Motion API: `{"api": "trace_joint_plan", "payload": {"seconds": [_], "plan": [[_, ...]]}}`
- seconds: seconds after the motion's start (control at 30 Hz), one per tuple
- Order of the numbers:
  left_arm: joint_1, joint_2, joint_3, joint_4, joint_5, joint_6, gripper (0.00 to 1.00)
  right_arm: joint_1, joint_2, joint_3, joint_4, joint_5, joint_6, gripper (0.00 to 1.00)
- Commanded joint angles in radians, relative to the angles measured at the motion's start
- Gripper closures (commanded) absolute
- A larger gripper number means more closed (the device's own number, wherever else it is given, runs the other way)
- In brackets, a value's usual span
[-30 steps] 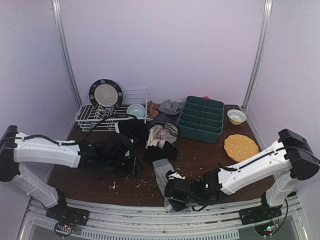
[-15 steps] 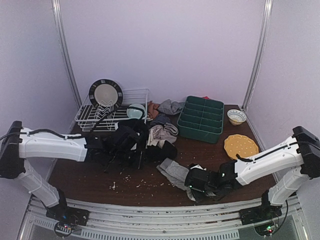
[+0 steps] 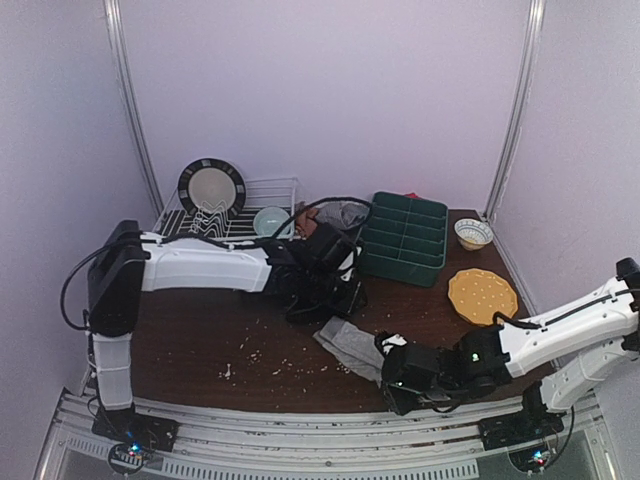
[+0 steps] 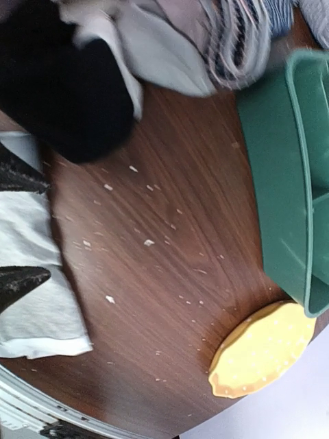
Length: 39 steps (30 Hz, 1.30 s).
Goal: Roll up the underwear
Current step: Rotate the underwear at the center of the board.
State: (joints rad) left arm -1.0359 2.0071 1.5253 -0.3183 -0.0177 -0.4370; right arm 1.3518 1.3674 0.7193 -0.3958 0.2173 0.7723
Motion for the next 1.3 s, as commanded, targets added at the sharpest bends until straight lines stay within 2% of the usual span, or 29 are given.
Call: {"api": "trace_joint_plan", "payload": {"seconds": [0.0,0.17,0.37,0.53,0.8,1.0,1.1,1.27], "plan": [[0.001,0.149,0.166,-0.055,0.069,0.063,0.69,0.005,0.075,-0.008,0.084,0.018,0.054,0.64],[0.013,0.255,0.237,-0.079,0.095,0.051,0.75,0.004,0.148,-0.031,0.117,0.024,0.081,0.66],[0.013,0.259,0.161,-0.075,0.139,0.020,0.84,-0.053,0.159,-0.101,0.072,0.045,0.127,0.67],[0.011,0.174,-0.022,0.004,0.123,-0.038,0.88,-0.124,0.114,-0.161,0.083,0.037,0.107,0.66],[-0.018,-0.022,-0.310,0.106,0.042,-0.150,0.92,-0.266,0.089,-0.151,0.069,0.016,-0.016,0.64],[-0.093,-0.114,-0.407,0.093,-0.092,-0.264,0.92,-0.369,0.118,-0.063,0.043,-0.011,-0.122,0.63],[-0.124,-0.133,-0.408,0.087,-0.123,-0.278,0.92,-0.383,0.113,0.003,-0.015,-0.020,-0.156,0.62],[-0.157,-0.192,-0.387,0.026,-0.178,-0.264,0.89,-0.351,-0.060,0.027,-0.117,-0.037,-0.169,0.52]]}}
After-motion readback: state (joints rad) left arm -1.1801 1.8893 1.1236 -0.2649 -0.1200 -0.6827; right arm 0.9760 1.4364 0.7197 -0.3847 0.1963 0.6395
